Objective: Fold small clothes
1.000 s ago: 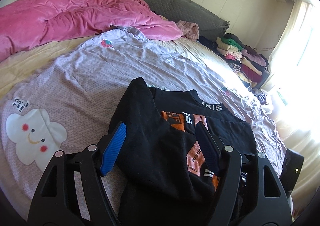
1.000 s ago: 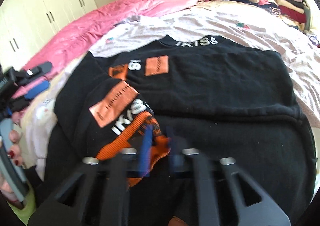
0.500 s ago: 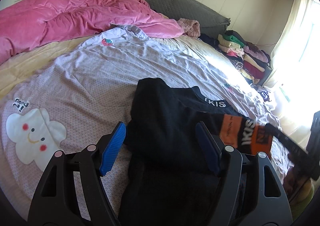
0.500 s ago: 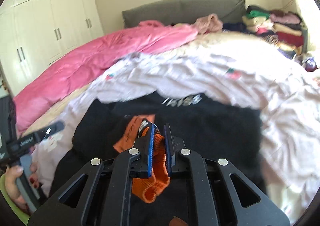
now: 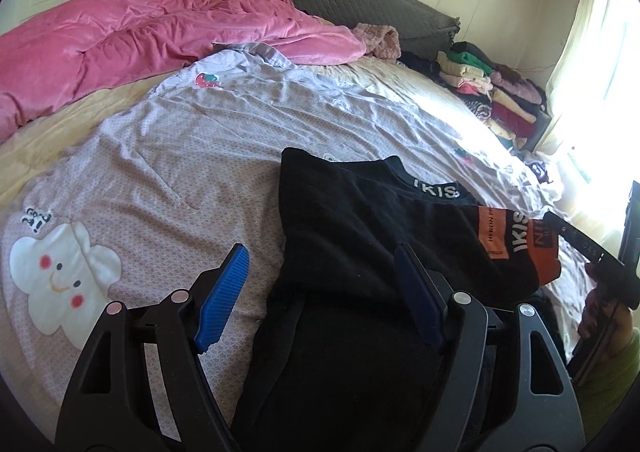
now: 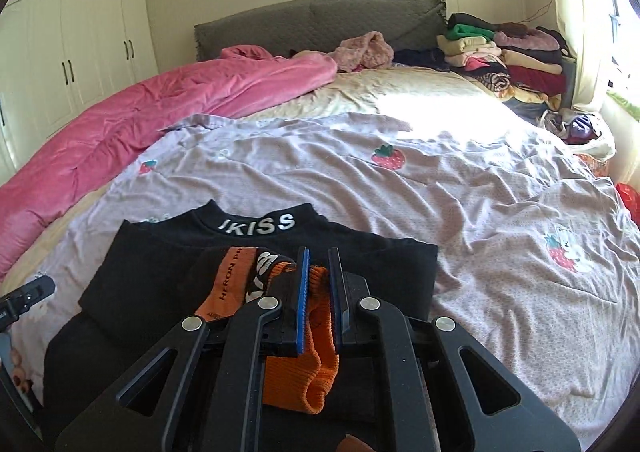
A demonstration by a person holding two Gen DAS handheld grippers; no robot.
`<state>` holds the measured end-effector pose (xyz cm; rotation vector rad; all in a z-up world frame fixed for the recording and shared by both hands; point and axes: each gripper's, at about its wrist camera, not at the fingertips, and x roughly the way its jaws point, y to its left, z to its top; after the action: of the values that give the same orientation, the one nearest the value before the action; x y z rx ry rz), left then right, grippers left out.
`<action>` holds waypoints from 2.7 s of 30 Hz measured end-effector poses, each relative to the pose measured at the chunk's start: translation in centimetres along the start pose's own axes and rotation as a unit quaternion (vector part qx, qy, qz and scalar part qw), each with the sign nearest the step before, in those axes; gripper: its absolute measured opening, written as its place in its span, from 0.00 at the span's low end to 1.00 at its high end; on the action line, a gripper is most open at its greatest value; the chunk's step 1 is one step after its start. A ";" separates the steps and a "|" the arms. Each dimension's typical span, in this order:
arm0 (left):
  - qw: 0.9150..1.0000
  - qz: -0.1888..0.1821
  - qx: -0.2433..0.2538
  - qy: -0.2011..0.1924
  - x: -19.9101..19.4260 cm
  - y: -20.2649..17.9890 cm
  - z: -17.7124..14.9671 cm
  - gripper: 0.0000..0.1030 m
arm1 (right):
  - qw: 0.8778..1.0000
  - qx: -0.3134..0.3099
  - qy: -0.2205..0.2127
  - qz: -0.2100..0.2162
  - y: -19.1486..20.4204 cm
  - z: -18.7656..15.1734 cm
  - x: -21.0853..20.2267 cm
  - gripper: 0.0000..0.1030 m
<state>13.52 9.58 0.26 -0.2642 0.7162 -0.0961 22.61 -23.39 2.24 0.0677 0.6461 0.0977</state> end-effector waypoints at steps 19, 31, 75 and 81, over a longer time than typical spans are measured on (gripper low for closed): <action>0.992 -0.014 0.062 0.111 8.4 -3.9 -0.8 0.21 | 0.996 0.076 0.023 -0.034 -4.1 -1.8 0.3 0.34; 0.993 -0.018 0.057 0.103 7.4 -3.0 -0.9 0.22 | 0.986 0.116 0.116 0.012 -3.5 -4.8 3.6 0.46; 0.993 -0.018 0.077 0.085 5.0 -3.6 -1.6 0.39 | 0.996 -0.034 0.081 0.018 5.3 -5.7 0.8 0.45; 0.993 -0.018 0.078 0.085 4.9 -3.7 -1.7 0.40 | 0.993 -0.016 0.114 -0.001 4.2 -6.4 2.2 0.46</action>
<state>16.08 4.83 -3.06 -0.1202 0.8680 -0.2088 20.19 -18.81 -3.78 0.0251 0.8729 0.1150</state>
